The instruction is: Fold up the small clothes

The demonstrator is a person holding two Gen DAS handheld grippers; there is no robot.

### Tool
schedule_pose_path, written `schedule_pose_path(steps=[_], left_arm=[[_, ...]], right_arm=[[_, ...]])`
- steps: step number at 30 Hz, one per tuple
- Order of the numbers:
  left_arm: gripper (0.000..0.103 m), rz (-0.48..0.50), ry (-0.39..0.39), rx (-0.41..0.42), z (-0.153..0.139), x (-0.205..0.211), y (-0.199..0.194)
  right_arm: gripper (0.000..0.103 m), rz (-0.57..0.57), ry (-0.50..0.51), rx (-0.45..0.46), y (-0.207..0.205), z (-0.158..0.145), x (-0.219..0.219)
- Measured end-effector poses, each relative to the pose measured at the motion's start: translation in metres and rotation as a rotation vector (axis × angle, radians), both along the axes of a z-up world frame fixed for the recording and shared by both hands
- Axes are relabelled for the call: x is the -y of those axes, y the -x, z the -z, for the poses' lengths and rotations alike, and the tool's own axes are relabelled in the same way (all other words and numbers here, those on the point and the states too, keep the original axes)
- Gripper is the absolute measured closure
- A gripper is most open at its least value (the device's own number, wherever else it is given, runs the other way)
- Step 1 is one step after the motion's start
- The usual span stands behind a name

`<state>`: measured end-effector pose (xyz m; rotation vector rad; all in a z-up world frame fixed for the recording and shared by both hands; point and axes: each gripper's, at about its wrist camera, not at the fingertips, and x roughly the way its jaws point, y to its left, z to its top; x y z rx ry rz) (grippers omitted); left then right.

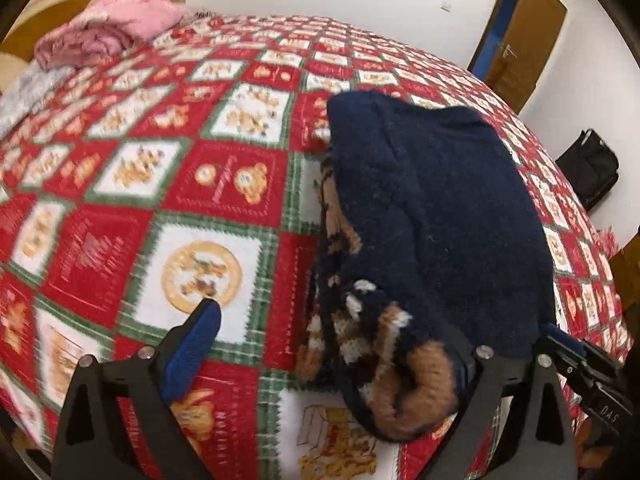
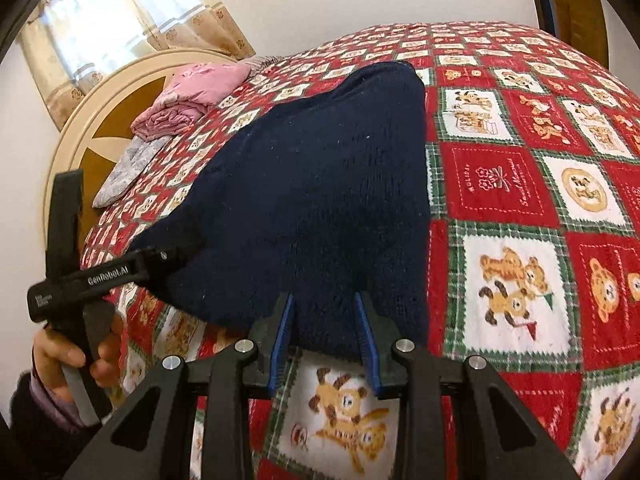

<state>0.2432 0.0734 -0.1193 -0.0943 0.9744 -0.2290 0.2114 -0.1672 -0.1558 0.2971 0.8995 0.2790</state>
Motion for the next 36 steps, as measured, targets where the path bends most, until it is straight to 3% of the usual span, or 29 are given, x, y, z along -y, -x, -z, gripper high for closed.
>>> schedule_pose_path(steps=[3,5,9,13,21,29,32,36], left_arm=[[0.006,0.020,-0.012,0.076,-0.028,0.005,0.002],[0.006,0.023,-0.012,0.112,-0.041,0.010,-0.005],[0.006,0.014,-0.051,0.131,-0.046,0.028,-0.034],[0.009,0.027,-0.098,0.116,-0.040,0.046,-0.052],[0.010,0.007,-0.198,0.032,-0.011,0.065,-0.076],[0.007,0.022,-0.201,0.052,-0.003,0.069,-0.078],[0.006,0.020,-0.175,0.048,0.000,0.068,-0.082],[0.000,-0.009,-0.105,0.015,0.008,0.061,-0.090]], right_arm=[[0.071,-0.007,-0.020,0.076,0.005,-0.026,0.004],[0.069,0.019,0.024,0.163,0.000,-0.049,0.008],[0.069,0.071,0.098,0.185,-0.037,-0.065,0.017],[0.069,0.090,0.165,0.162,-0.086,-0.061,0.026],[0.069,0.087,0.181,0.066,-0.170,-0.039,0.037],[0.066,0.067,0.278,0.005,-0.207,-0.009,0.023],[0.062,0.048,0.323,-0.032,-0.225,-0.002,0.018],[0.057,0.054,0.295,-0.090,-0.246,0.007,0.023]])
